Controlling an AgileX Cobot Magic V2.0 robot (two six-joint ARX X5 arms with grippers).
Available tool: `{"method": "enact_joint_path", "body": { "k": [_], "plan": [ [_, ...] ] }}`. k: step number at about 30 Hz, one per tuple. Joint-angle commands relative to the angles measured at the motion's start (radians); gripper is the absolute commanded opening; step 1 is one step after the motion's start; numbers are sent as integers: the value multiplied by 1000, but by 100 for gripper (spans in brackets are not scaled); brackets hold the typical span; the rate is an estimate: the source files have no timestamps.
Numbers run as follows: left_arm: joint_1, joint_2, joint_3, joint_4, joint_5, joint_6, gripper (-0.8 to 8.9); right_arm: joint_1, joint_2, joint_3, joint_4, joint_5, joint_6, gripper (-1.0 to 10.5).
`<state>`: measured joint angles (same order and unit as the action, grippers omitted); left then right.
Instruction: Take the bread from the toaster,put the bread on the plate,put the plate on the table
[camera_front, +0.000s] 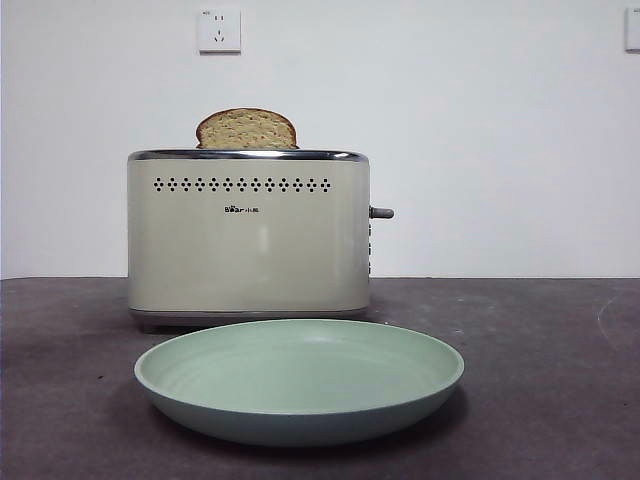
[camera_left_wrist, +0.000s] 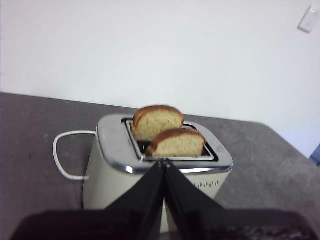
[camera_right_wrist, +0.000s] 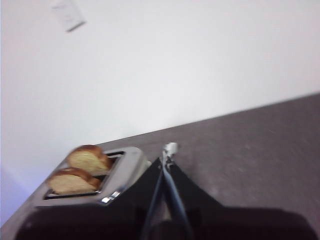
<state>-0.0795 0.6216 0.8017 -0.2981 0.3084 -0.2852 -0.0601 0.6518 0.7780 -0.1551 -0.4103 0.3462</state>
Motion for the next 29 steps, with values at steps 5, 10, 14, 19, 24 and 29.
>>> {"method": "enact_joint_path", "body": {
  "k": [5,10,14,19,24,29],
  "plan": [
    [2,267,333,-178,23,164,-4,2,208,298,-146,-163,-120,160],
    [2,402,492,-259,121,212,4,3,312,423,-252,-193,-137,294],
    [1,472,554,-256,167,212,286,3,345,439,-262,-194,-138,294],
    [1,559,618,-261,202,257,425,3,359,439,-266,-194,-138,293],
    [1,723,764,-311,371,341,421,3,370,439,-266,-194,-138,291],
    [-51,922,988,-467,409,548,421,4,376,439,-266,-194,-138,289]
  ]
}}
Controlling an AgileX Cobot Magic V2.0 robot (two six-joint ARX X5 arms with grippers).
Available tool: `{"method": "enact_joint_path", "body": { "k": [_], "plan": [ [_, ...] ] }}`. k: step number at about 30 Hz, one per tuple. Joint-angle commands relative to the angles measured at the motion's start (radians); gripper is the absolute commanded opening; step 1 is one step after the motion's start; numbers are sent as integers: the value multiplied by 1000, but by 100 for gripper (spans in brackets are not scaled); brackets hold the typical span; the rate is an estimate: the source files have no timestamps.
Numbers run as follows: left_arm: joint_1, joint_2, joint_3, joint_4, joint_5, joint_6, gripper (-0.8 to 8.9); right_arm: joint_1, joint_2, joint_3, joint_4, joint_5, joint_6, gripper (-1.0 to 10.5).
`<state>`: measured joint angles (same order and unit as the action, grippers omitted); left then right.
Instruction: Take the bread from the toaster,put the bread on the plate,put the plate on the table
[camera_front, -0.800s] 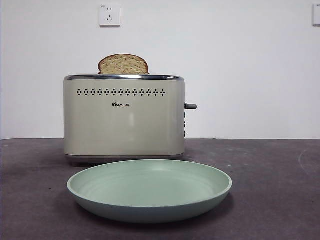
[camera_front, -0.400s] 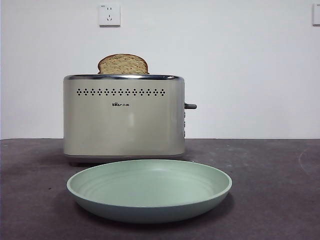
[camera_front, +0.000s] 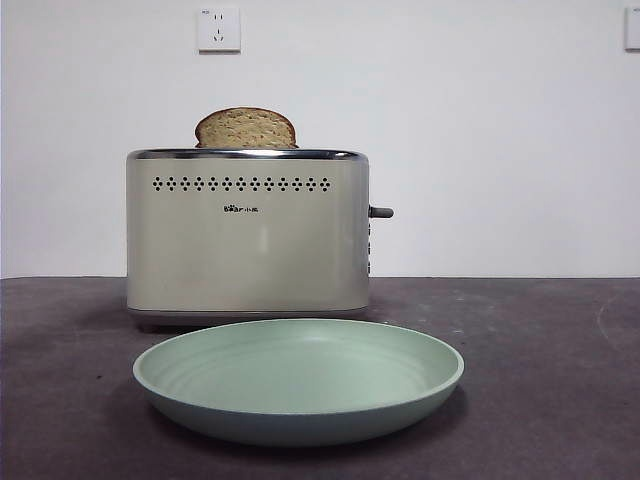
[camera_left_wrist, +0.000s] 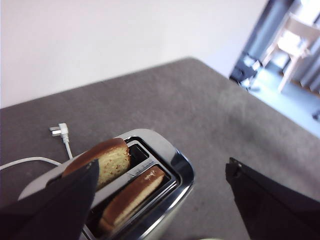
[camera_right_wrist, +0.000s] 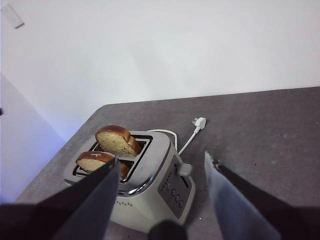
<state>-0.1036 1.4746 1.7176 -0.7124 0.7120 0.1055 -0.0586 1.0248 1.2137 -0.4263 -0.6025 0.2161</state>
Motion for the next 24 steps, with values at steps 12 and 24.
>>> {"method": "enact_joint_path", "body": {
  "k": [12,24],
  "plan": [
    [-199,321,237,-240,-338,469,413,11,4,3,5,-2,-8,288],
    [-222,446,237,-237,-348,475,408,48,5,3,-2,1,-8,285]
  ]
}}
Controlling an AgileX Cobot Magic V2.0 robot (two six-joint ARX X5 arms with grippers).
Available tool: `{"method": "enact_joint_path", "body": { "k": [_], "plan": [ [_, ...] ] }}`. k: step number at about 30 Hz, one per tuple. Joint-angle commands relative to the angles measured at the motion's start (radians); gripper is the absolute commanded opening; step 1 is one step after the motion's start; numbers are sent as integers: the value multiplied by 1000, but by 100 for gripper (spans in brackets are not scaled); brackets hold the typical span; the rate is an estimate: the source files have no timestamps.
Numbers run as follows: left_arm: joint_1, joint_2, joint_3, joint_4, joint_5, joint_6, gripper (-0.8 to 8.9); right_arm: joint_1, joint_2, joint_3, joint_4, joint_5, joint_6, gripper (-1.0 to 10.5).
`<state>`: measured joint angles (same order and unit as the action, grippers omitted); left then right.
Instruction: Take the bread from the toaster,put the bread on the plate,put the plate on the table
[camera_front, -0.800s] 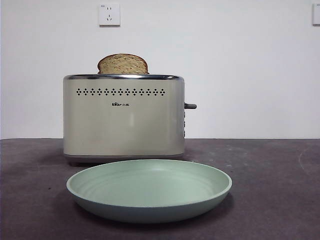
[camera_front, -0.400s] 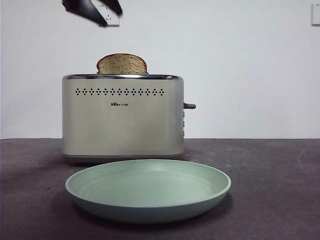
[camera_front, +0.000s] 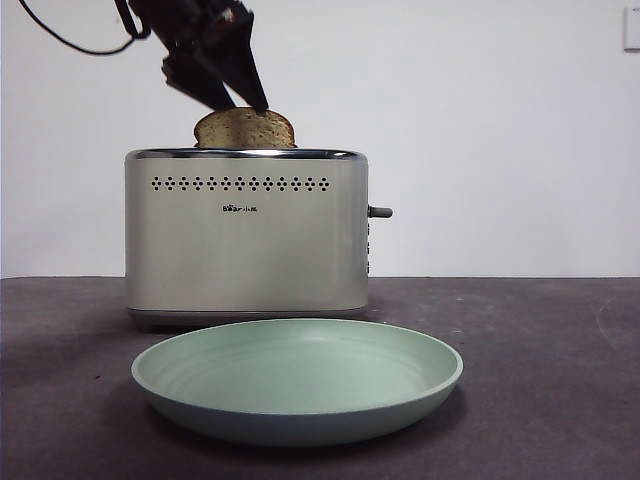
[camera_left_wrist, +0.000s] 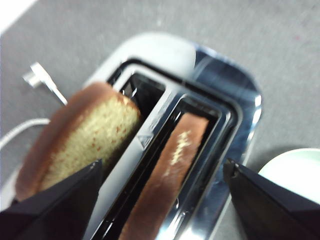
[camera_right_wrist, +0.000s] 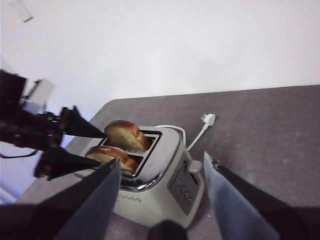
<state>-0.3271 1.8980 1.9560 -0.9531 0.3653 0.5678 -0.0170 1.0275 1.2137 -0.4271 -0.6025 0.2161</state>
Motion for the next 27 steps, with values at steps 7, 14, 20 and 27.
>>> {"method": "enact_joint_path", "body": {
  "k": [7,14,20,27],
  "plan": [
    [0,29,-2,65,-53,12,102,20,10,3,-14,2,-8,285],
    [-2,14,2,47,-99,8,-9,20,19,3,-42,2,-8,284],
    [-23,-53,77,-43,-101,-13,-9,21,62,3,-126,6,-54,284],
    [-57,-144,267,-153,-94,-144,-9,54,172,3,-236,7,-83,284]
  ]
}}
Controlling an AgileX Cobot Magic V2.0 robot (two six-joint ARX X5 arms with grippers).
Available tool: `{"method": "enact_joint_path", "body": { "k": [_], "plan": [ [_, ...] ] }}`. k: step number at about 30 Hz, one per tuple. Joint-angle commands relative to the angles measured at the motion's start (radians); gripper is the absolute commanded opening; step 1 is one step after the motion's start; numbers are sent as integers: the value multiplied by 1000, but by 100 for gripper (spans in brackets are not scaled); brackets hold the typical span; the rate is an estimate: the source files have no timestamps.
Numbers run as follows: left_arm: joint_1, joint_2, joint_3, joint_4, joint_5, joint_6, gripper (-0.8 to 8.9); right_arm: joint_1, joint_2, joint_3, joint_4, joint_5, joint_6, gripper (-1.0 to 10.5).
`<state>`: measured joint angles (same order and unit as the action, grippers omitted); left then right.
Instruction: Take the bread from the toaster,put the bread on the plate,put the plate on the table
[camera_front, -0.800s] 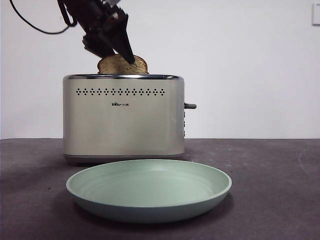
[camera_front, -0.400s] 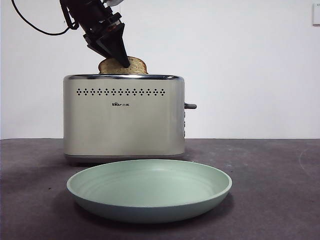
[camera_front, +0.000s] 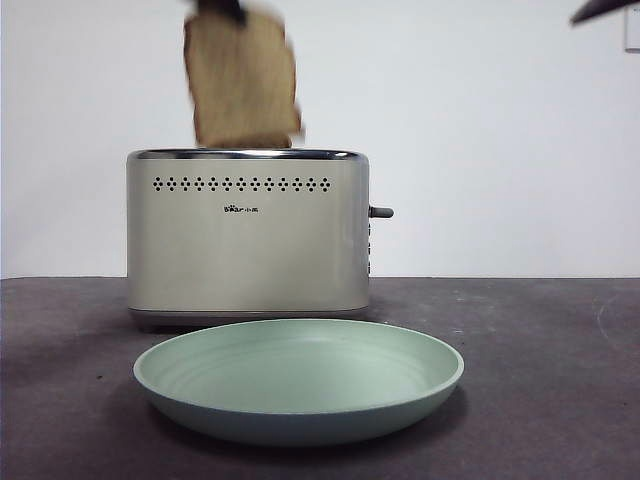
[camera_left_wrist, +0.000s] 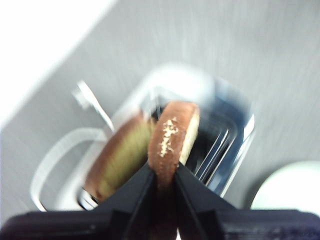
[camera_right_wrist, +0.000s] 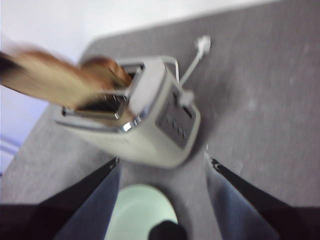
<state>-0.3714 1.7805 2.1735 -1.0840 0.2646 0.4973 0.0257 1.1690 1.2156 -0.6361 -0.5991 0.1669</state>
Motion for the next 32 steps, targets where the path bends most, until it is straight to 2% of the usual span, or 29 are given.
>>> {"method": "enact_joint_path", "body": {
  "k": [1,3,7,12,16,20,24,28,32],
  "plan": [
    [-20,-43,82,-42,8,-101,-9,20,53,1,-51,3,-51,284],
    [-28,-72,119,-57,10,-140,-9,37,90,1,-83,3,-70,284],
    [-37,-164,132,-6,8,-280,-9,82,178,1,-131,6,-102,284],
    [-57,-270,128,-54,-53,-313,-8,139,289,1,-148,11,-141,284],
    [-72,-372,53,-100,-104,-318,-8,183,364,0,-158,123,-163,284],
    [-75,-533,-145,-39,-117,-351,-8,214,426,-1,-156,154,-166,284],
    [-75,-739,-414,92,-146,-433,-8,240,475,-1,-154,154,-169,284],
    [-75,-962,-684,212,-268,-529,-9,270,511,-1,-144,154,-169,284],
    [-75,-1157,-881,253,-367,-620,-9,309,553,-2,-129,154,-176,284]
  ]
}}
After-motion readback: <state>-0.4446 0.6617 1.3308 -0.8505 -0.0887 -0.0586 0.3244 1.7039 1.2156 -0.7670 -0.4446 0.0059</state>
